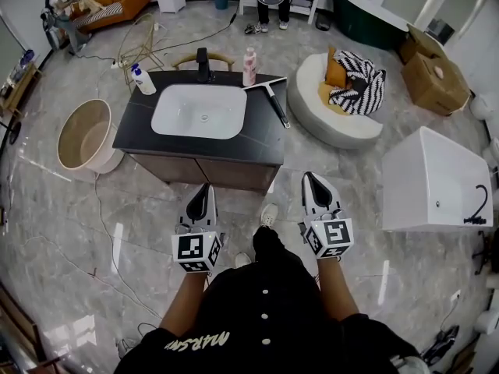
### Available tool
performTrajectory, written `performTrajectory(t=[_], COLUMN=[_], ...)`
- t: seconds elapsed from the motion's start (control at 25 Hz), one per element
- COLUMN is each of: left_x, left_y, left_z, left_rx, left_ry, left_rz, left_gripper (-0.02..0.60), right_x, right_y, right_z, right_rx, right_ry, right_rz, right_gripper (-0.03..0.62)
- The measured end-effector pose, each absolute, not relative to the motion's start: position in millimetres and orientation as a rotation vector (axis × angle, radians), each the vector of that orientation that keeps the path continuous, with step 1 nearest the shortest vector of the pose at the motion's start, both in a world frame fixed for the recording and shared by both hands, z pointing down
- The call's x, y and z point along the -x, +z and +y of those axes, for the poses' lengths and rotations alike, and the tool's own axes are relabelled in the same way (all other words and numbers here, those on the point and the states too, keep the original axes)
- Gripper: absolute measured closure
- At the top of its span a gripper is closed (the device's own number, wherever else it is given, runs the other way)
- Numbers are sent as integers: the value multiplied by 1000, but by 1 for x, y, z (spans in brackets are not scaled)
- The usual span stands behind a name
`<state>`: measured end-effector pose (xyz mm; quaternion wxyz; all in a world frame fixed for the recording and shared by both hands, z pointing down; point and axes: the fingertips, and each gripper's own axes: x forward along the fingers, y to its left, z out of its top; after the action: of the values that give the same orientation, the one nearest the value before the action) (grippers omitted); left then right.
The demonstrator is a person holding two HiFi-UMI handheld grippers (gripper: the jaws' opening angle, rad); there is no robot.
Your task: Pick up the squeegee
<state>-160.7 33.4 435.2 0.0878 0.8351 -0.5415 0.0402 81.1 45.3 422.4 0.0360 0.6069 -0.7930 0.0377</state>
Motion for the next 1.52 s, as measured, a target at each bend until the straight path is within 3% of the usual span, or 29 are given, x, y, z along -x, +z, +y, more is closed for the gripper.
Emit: performTrajectory(t=[0.8, 1.2, 1.52], left_x=[89, 45, 56], left_y=[429, 442, 456], left_z=[-173, -224, -251], left_rx=[-2483, -2452, -2413], left_ry=[158, 187, 214], left_rz=[-1645, -1616, -1615], left_gripper=[560, 560, 560], right_x=[-153, -191, -180], right_y=[415, 433, 444], right_z=[-160, -211, -248], right_rx=[-1805, -1772, -1740], right_ry=[80, 135, 154], right_rz=[-2474, -2459, -2441], right_gripper=[597, 597, 597])
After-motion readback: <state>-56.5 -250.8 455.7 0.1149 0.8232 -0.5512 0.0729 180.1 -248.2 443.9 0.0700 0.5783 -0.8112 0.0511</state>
